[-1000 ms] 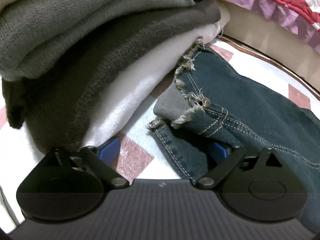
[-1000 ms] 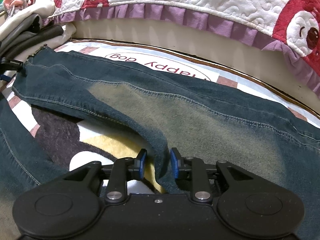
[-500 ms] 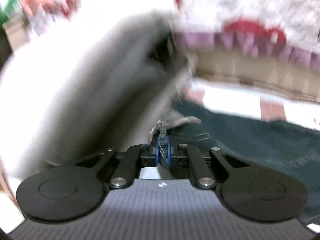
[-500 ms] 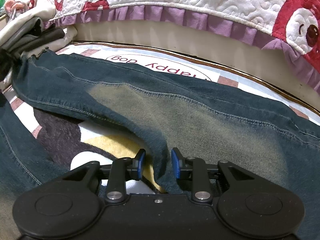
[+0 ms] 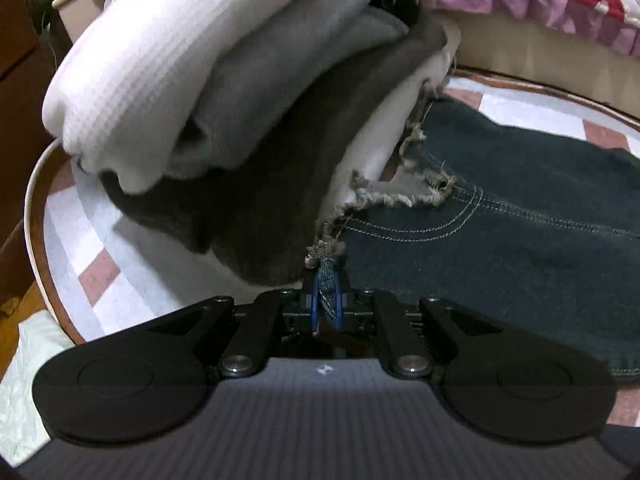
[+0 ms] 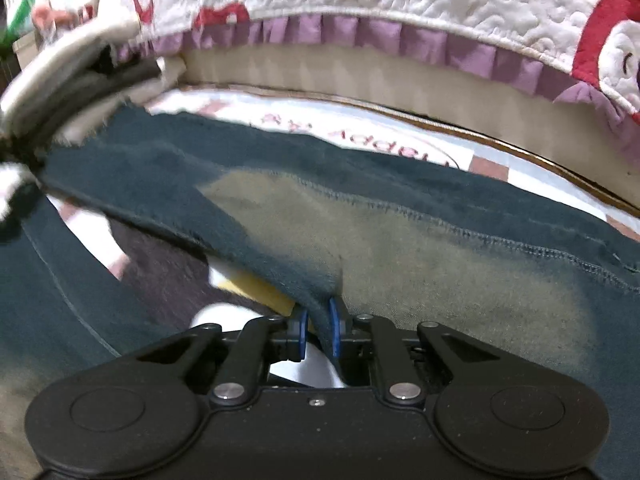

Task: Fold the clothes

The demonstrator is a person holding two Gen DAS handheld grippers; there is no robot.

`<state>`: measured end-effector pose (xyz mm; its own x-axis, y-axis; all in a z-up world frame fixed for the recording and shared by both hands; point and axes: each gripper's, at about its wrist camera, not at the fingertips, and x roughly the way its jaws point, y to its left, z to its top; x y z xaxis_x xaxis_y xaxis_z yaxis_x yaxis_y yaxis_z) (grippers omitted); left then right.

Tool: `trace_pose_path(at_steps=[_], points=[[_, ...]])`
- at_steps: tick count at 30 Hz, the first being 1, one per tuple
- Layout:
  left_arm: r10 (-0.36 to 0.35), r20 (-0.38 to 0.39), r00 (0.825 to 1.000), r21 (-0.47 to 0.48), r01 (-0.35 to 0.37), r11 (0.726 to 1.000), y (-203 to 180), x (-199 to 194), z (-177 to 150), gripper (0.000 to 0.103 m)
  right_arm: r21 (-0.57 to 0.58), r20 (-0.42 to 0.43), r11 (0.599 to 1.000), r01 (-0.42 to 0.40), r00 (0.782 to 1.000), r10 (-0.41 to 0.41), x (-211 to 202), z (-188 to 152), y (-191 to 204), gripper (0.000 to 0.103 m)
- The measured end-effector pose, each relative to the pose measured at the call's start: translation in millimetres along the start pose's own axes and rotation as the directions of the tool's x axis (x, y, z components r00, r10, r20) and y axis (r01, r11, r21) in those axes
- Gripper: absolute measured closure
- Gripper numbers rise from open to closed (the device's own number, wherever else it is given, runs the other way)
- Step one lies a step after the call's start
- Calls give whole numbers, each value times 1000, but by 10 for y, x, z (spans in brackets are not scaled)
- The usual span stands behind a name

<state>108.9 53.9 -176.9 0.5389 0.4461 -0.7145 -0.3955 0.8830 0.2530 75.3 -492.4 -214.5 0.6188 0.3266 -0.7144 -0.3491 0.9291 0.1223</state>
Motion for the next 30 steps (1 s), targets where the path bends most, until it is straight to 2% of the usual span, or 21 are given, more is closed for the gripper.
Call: trace_pose_path(at_steps=[1, 2, 3, 4, 5, 7, 8, 10, 11, 12, 14, 16, 17, 19, 22, 23, 25, 26, 27, 28, 30], points=[[7, -16, 1000, 7, -7, 1000, -12, 32, -24, 93, 14, -3, 1000, -25, 1000, 25, -22, 15, -15, 83], [14, -31, 999, 14, -14, 1000, -25, 63, -48, 90, 32, -25, 996, -87, 996, 88, -15, 15, -33, 76], [25, -51, 998, 30, -24, 999, -50, 78, -64, 83, 52, -47, 987, -150, 987, 152, -7, 14, -51, 76], [48, -81, 996, 77, -42, 996, -111, 56, -67, 75, 69, -58, 976, -209, 975, 213, 38, 2, -31, 76], [69, -109, 992, 146, -52, 988, -196, 17, -76, 60, 86, -67, 960, -267, 960, 273, 84, -10, -8, 77], [61, -120, 991, 264, -27, 964, -386, -137, -88, 58, 64, -97, 952, -298, 948, 303, 137, 31, 126, 77], [23, -115, 993, 296, 13, 955, -475, -261, -72, 58, 37, -98, 952, -304, 947, 306, 128, 63, 196, 77], [-88, -100, 991, 340, 117, 933, -686, -567, 24, 56, 20, -32, 943, -331, 943, 332, -95, 164, 163, 78], [-142, -92, 986, 368, 166, 915, -811, -719, 84, 54, 21, 9, 943, -332, 943, 332, -225, 214, 115, 74], [-194, -82, 977, 406, 211, 889, -955, -880, 145, 52, 45, 59, 953, -298, 953, 296, -372, 256, -3, 71], [-285, -67, 956, 501, 279, 819, -1297, -1204, 283, 48, 123, 151, 972, -201, 972, 182, -662, 312, -298, 53], [-376, -71, 924, 613, 337, 715, -1723, -1564, 428, 42, 277, 161, 958, -69, 987, 25, -866, 292, -723, 50], [-412, -79, 908, 665, 356, 657, -1937, -1727, 475, 38, 362, 151, 932, 3, 987, -62, -968, 226, -987, 50], [-456, -104, 884, 756, 369, 541, -2353, -1990, 487, 34, 489, 120, 862, 132, 969, -217, -1123, 48, -1448, 50], [-497, -150, 855, 866, 356, 350, -2913, -2249, 275, 32, 638, 76, 727, 254, 919, -388, -1386, -280, -2036, 50], [-505, -163, 848, 888, 350, 300, -3052, -2275, 181, 32, 660, 61, 697, 280, 905, -422, -1441, -349, -2148, 50], [-510, -179, 841, 903, 346, 254, -3272, -2233, -8, 32, 698, 29, 636, 330, 874, -485, -1548, -485, -2363, 50], [-511, -182, 840, 908, 343, 241, -3380, -2195, -99, 32, 691, 17, 625, 363, 856, -516, -1559, -508, -2416, 50], [-508, -174, 844, 905, 340, 256, -3489, -2112, -171, 32, 695, 21, 622, 360, 855, -519, -1549, -520, -2456, 50], [-515, -156, 843, 896, 341, 286, -3592, -2019, -211, 32, 700, 26, 619, 356, 853, -521, -1539, -533, -2496, 50], [-556, -91, 826, 863, 343, 369, -3741, -1886, -279, 32, 716, 34, 606, 345, 851, -525, -1558, -559, -2605, 50]])
